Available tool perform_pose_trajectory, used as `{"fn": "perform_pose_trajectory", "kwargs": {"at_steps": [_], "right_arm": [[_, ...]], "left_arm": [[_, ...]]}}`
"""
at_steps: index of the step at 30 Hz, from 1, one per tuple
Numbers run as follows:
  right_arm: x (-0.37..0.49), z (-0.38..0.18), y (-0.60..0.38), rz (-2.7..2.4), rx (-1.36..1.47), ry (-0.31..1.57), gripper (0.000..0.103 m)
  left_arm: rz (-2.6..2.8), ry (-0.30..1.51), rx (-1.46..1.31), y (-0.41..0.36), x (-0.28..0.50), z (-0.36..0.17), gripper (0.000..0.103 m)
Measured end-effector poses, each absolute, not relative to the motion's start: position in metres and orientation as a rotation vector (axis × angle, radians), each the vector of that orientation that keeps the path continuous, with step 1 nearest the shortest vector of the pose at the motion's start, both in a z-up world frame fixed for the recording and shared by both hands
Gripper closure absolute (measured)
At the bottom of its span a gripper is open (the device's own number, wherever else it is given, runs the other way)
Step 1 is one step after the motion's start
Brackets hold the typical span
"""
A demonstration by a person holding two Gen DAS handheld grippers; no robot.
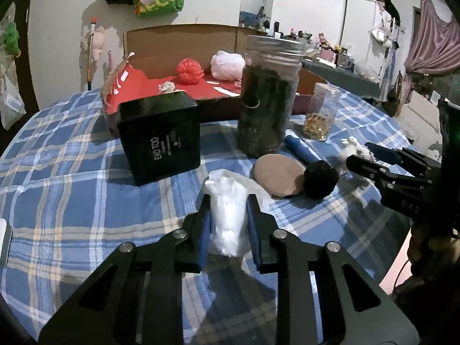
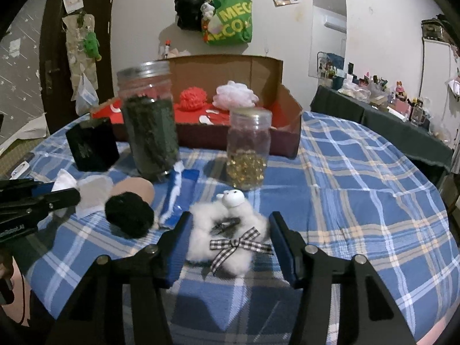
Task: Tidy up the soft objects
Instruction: 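Lift the tissue in the left tool while the right tool lifts the sheep plush toward the box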
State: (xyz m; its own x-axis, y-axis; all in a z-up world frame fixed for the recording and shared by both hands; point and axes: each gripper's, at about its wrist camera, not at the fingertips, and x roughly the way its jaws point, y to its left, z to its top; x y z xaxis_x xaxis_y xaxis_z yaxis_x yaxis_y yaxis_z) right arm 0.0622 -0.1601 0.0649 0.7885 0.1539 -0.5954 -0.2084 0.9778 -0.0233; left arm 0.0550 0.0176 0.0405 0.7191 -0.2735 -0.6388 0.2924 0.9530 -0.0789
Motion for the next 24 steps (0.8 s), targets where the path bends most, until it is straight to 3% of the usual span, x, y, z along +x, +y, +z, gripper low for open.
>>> {"fn": "perform_pose_trajectory", "kwargs": {"at_steps": [24], "right_arm": [[0.063,0.085,-0.139,0.3,-0.1,0.598,0.046]], "left_arm": [[-0.388,0.677,0.013,0.002,0.062,0.06,0.082]]}}
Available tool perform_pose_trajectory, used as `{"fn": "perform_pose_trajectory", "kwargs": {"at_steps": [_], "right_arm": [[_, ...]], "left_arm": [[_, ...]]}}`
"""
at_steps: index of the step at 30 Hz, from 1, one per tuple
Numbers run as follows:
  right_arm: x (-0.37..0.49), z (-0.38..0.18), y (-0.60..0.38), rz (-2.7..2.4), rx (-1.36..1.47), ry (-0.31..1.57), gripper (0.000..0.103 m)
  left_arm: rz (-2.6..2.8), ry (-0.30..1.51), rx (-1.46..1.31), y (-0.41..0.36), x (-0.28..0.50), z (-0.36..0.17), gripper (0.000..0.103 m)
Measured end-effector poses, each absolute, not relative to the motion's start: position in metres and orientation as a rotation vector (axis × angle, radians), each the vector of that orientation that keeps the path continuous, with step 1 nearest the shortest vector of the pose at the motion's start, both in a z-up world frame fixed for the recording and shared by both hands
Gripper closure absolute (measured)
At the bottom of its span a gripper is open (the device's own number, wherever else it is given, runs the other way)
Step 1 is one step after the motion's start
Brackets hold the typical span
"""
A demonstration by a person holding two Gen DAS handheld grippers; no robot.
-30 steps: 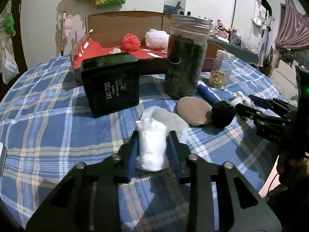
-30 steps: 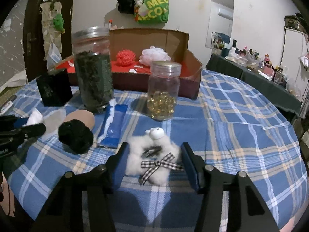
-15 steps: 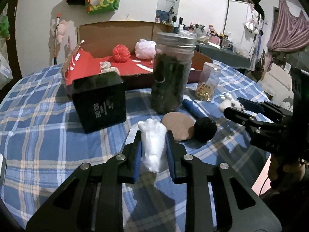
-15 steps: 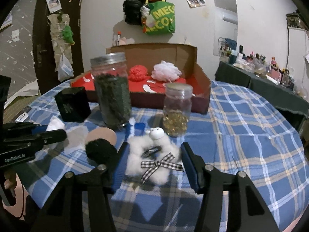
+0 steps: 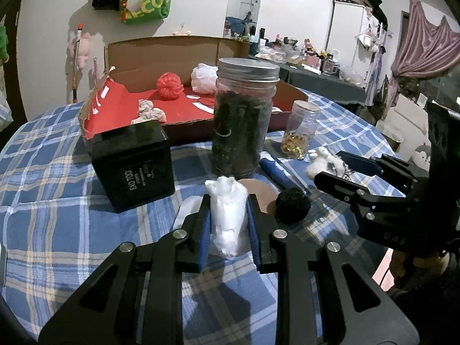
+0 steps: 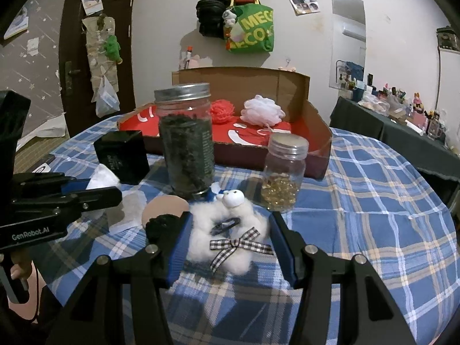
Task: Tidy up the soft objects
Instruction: 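Lift the tissue in the left tool while the right tool lifts the sheep plush toward the box, then lower the tissue into the box with the left tool while the right tool lowers the sheep plush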
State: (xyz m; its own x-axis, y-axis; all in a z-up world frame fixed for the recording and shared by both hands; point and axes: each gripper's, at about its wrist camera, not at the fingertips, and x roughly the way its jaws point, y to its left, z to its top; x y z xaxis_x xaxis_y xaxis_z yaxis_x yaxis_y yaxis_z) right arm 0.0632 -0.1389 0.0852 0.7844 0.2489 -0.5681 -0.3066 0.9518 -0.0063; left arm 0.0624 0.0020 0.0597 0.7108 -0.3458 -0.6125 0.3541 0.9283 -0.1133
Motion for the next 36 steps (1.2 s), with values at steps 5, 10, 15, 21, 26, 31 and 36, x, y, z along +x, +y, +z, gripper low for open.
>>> {"fn": "perform_pose_trajectory", "kwargs": {"at_steps": [5,10,15,21,26,31,36], "right_arm": [[0.063,0.088,-0.136,0.283,-0.144,0.588,0.046],[0.067,0.094,-0.13,0.248,-0.26,0.569,0.046],[0.073,0.104,-0.124,0.217,-0.396,0.535,0.046],[0.084,0.116,-0.121,0.21,-0.486,0.518,0.046],[0.095,0.126,-0.122,0.233,-0.512,0.531,0.046],[0.113,0.138,-0.13,0.27,-0.483,0.563,0.046],[0.129,0.15,-0.138,0.298,-0.443,0.586,0.046]], "left_arm": [[-0.376,0.681,0.053,0.001,0.066,0.063,0.082],[-0.361,0.69,0.145,-0.001,0.077,0.074,0.082],[-0.377,0.686,0.199,0.002,0.088,0.087,0.082],[-0.41,0.714,0.224,0.006,0.106,0.099,0.082],[-0.439,0.746,0.208,0.012,0.125,0.108,0.082],[-0.463,0.772,0.217,0.015,0.142,0.114,0.081],[-0.483,0.812,0.206,0.019,0.163,0.117,0.082]]}}
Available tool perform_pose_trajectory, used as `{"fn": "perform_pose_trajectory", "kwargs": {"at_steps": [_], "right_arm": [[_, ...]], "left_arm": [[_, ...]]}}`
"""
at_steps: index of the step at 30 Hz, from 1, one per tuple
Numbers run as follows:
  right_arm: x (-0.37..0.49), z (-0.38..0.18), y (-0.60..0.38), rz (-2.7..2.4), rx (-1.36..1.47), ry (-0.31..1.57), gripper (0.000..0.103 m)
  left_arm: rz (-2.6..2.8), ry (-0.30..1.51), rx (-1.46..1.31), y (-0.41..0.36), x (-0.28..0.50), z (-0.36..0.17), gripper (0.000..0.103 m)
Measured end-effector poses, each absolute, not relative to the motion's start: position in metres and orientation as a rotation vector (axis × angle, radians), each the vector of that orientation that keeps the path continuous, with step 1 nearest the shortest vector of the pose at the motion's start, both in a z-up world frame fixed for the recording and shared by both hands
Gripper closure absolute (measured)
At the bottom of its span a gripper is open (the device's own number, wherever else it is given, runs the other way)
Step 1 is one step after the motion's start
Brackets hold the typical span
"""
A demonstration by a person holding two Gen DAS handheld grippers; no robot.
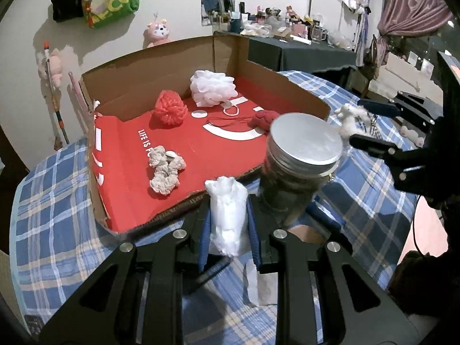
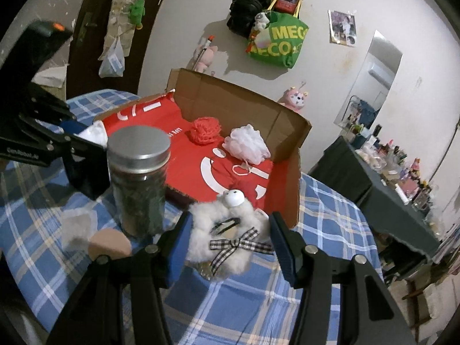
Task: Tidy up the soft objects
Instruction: 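Lower the tissue into the box with the left tool while the right tool lowers the sheep plush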
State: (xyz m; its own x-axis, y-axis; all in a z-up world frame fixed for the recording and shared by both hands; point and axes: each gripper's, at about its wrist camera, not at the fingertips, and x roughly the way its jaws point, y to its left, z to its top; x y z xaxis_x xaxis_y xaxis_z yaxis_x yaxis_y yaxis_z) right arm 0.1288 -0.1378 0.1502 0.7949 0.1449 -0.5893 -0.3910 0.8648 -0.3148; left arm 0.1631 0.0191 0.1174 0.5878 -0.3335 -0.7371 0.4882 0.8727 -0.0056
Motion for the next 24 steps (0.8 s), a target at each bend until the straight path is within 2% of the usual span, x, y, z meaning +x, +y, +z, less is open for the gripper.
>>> {"fn": "perform_pose_trajectory", "kwargs": {"at_steps": [13,24], "right_arm": [[0.203,0.171,-0.141,0.421,-0.334,0.696,0.046],[0.316,0.152,-0.122,0.482,-0.244,0.931,0.046]], "left_arm": [[-0.554,0.907,0.165,0.012,0.234,0.125,0.082],[-0.543,1.036,0.179,-0.016,0.313,0.105,0.082]]}}
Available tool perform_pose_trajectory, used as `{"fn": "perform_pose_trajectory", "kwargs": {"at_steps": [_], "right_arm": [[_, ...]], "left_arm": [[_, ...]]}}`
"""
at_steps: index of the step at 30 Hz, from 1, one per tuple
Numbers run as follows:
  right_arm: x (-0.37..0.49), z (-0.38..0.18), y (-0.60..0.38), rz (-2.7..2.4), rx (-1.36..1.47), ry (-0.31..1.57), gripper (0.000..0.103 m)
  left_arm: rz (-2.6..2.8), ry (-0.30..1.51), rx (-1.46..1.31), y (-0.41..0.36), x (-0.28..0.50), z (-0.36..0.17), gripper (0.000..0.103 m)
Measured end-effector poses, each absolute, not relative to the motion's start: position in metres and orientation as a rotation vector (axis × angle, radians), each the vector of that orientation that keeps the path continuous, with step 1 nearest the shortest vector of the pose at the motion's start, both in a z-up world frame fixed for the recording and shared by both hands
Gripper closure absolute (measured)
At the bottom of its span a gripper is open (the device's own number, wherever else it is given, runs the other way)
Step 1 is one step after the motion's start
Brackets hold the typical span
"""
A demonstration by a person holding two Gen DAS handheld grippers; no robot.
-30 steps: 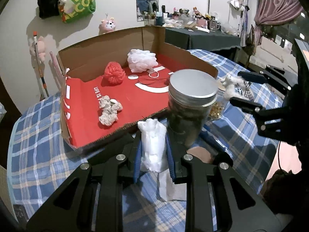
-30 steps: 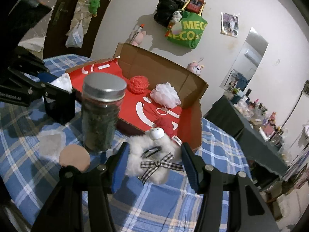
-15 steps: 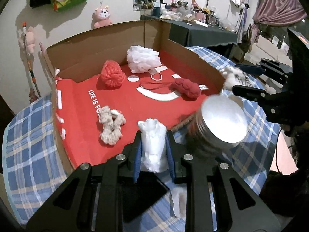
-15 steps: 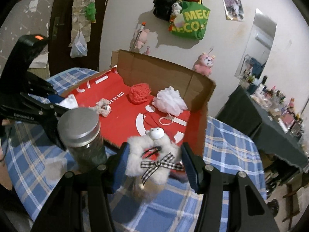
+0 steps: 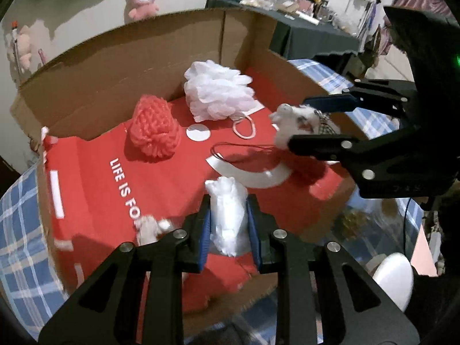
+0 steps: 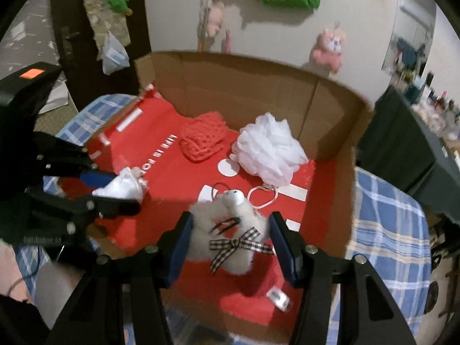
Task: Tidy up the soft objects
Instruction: 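Lower the tissue into the box with the left tool while the right tool lowers the sheep plush, then open the left tool to drop the tissue while the right tool releases the sheep plush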
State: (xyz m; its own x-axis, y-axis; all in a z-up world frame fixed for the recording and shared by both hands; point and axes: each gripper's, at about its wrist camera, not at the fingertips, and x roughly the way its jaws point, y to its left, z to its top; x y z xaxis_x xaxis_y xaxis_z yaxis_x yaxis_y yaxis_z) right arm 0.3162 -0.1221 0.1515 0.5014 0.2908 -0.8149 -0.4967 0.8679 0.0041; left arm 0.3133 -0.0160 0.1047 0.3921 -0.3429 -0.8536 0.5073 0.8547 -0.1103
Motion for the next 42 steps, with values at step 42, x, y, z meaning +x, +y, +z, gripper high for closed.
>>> {"fn": "perform_pose_trajectory", "kwargs": {"at_steps": [42], "right_arm": [[0.412,0.07,-0.102,0.333,-0.315,1.19,0.045]], "left_arm": [[-0.399,1.165,0.218,0.004,0.388,0.057,0.081]]}}
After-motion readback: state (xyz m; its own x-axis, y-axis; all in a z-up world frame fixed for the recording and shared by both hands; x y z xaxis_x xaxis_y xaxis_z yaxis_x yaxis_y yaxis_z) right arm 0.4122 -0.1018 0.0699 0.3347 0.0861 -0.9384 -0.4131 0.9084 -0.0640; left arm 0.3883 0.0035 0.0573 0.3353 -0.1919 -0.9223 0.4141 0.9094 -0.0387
